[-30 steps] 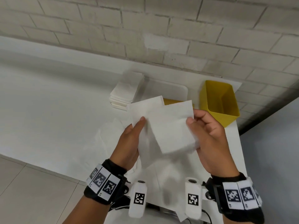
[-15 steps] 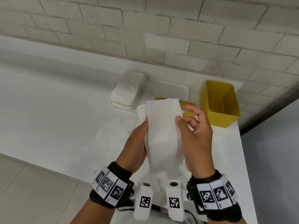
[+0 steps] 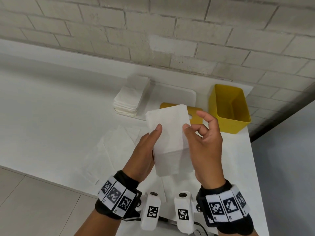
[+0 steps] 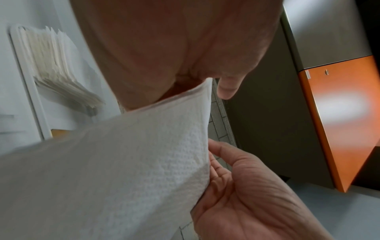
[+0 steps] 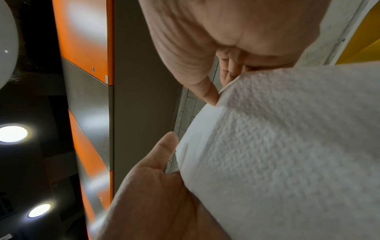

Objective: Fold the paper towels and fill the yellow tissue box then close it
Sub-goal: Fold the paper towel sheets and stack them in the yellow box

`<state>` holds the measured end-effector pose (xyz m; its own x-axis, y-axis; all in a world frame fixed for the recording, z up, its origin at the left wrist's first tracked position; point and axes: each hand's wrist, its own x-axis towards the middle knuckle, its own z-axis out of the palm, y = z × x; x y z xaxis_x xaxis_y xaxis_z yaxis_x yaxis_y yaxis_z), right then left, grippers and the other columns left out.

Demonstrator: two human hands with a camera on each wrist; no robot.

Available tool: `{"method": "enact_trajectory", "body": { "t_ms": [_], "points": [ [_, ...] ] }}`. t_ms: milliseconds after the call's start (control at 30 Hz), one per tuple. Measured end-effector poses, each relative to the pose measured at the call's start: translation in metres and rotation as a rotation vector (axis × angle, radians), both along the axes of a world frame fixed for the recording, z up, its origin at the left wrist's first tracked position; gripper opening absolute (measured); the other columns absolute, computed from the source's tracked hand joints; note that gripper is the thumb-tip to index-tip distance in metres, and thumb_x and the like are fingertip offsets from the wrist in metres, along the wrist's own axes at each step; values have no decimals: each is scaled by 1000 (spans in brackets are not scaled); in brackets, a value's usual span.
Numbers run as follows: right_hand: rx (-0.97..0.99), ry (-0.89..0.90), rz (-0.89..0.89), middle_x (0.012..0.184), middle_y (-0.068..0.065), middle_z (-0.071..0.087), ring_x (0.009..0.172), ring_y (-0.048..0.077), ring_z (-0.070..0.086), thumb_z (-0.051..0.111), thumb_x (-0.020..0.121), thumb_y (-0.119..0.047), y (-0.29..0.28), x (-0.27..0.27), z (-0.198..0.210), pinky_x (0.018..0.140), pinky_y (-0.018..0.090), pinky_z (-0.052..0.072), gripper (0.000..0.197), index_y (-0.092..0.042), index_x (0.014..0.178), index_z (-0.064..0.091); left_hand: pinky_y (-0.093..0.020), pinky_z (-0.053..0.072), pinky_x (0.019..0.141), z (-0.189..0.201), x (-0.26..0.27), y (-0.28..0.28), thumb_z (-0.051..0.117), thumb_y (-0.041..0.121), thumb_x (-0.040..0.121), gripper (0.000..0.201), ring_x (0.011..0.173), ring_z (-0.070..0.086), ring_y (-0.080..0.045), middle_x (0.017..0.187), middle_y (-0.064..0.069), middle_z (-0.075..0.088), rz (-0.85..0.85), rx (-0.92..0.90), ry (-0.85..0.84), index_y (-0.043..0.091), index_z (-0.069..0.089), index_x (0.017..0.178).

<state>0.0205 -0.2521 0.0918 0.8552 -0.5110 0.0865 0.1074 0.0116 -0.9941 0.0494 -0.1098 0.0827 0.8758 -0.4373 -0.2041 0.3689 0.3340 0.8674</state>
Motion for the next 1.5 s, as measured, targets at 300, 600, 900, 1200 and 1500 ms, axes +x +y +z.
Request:
{"method": "enact_trajectory", "body": {
  "t_ms": [300, 600, 900, 1200, 1500],
  "points": [
    [-24, 0, 11, 79, -7, 68, 68, 0, 64, 71, 94, -13, -1, 1, -4, 66, 9, 47, 40, -28, 128, 55, -43, 49, 108, -4, 4, -3, 57, 41, 87, 47, 118, 69, -20, 124, -3, 74, 52, 45, 66, 18, 66, 127],
    [-315, 61, -26, 126, -10, 59, 110, 7, 62, 74, 89, -12, -21, 7, -15, 85, 24, 49, 56, -33, 134, 49, -34, 57, 93, -12, 16, 11, 44, 45, 106, 33, 96, 73, -11, 102, 4, 78, -37, 591, -263, 28, 72, 110],
    [-791, 213, 544, 89, -16, 70, 87, 3, 62, 71, 89, -10, -46, 25, -11, 73, 19, 44, 19, -28, 94, 70, -39, 50, 67, -24, 37, 16, 40, 44, 105, 34, 70, 62, -20, 78, 4, 67, -399, 1061, -927, 23, 66, 113],
    [-442, 222, 270, 88, -13, 71, 81, 9, 65, 74, 88, -4, -75, 0, -48, 72, 22, 48, 20, -24, 89, 69, -29, 51, 67, -55, 40, 44, 67, 41, 93, 12, 73, 65, -12, 81, 13, 71, -38, 1214, -838, 32, 69, 101],
    [-546, 494, 136, 78, -14, 66, 66, -8, 57, 69, 93, -14, -74, -16, -102, 62, 7, 40, 12, -26, 95, 66, -18, 47, 70, -95, 40, 30, 72, 34, 90, 12, 80, 66, -3, 95, 20, 74, -78, 1146, -784, 35, 71, 101]
  ]
}}
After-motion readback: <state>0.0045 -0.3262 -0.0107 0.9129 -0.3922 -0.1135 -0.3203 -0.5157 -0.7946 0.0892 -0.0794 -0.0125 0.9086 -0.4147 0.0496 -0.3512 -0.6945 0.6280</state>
